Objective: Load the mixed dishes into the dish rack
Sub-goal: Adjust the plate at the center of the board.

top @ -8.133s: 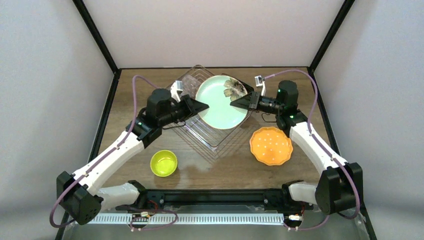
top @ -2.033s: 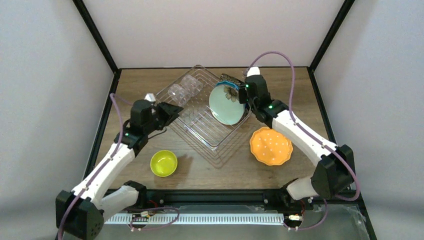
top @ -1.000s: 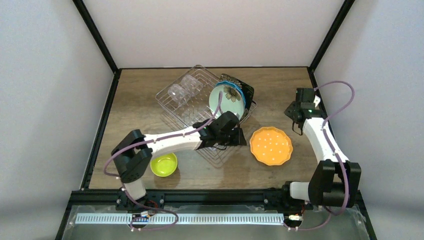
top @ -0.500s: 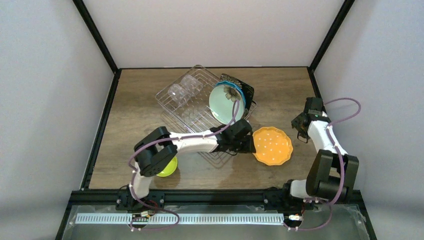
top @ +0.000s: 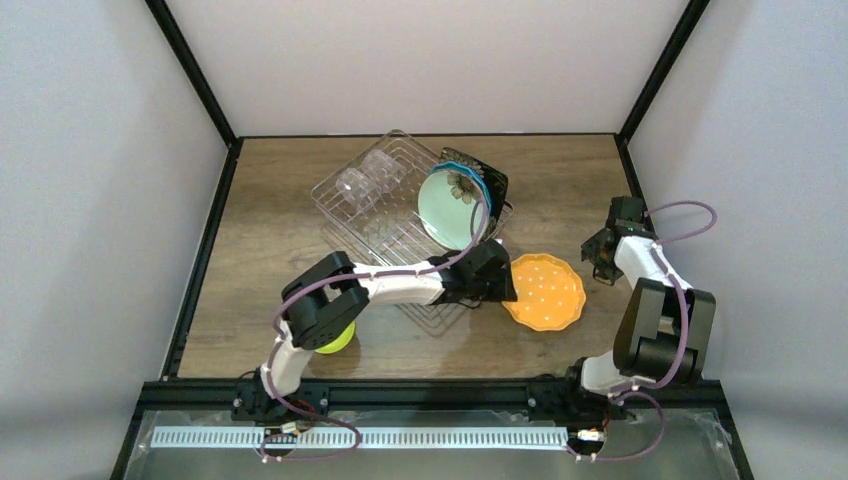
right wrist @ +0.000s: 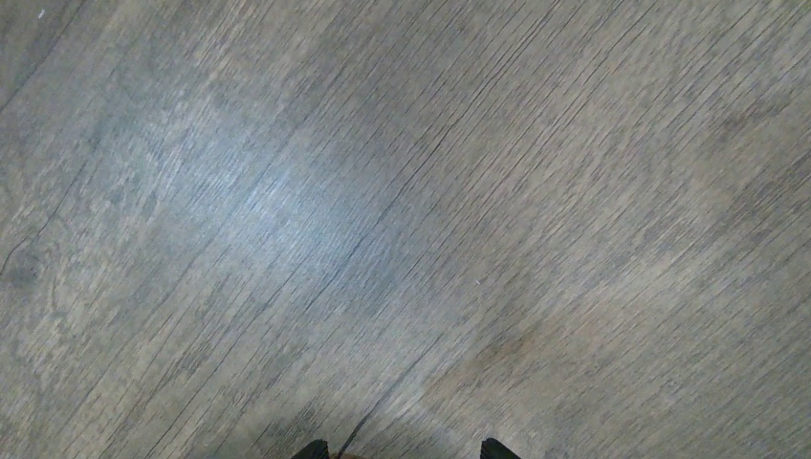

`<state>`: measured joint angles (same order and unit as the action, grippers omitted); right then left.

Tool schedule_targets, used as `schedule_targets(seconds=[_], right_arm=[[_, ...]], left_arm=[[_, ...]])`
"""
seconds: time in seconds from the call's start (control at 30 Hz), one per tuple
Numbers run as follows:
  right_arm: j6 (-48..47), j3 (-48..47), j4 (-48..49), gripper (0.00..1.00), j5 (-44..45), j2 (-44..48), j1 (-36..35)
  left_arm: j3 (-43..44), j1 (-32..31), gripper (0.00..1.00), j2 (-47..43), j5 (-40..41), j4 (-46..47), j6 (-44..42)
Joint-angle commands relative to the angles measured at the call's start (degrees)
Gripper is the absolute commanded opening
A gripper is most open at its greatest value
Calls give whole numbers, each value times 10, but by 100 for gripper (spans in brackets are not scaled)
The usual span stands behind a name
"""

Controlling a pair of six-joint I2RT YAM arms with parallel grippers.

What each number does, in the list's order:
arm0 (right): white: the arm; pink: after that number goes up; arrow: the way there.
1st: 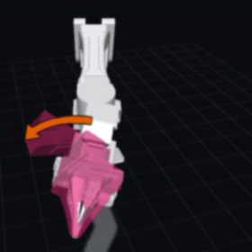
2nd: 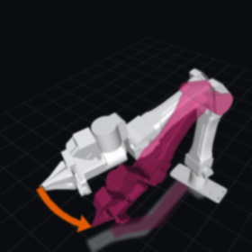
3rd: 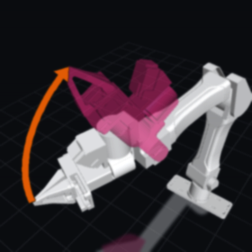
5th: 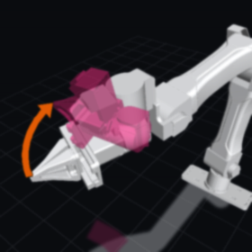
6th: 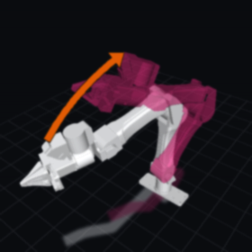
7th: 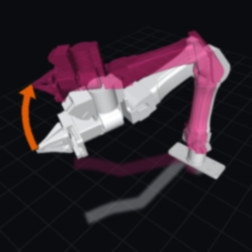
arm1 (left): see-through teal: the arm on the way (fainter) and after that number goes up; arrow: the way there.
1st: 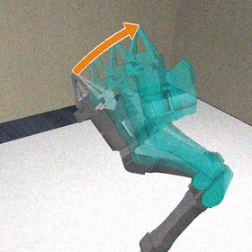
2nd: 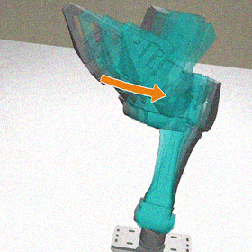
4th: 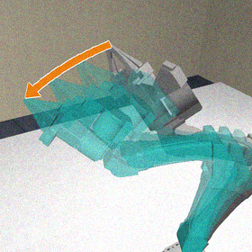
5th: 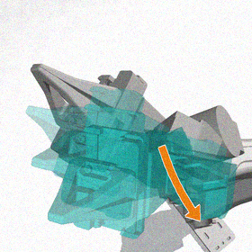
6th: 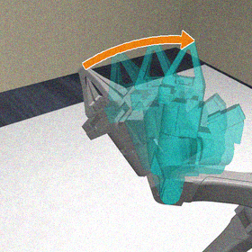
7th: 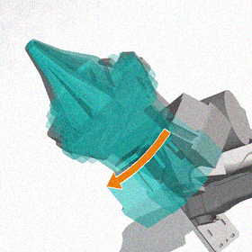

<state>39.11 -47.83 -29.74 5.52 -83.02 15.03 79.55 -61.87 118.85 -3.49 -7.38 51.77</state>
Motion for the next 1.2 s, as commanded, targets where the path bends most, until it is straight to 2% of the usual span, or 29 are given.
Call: schedule_targets(seconds=[0.0, 0.3, 0.67, 1.03, 1.17], right_arm=[[12, -12, 8, 90, -4, -15, 4], [21, -11, 7, 90, -12, -35, 4], [50, 1, 26, 90, -54, -59, 4], [62, 6, 36, 90, -87, -65, 4], [66, 7, 44, 90, -98, -71, 4]], left_arm=[[4, -1, 100, 40, 3, 5, 5], [7, -1, 100, 59, -2, 22, 12], [13, -3, 100, 67, -8, -11, 0], [111, -28, 100, 106, 14, -108, -34], [114, -34, 100, 112, 16, -121, -32]])
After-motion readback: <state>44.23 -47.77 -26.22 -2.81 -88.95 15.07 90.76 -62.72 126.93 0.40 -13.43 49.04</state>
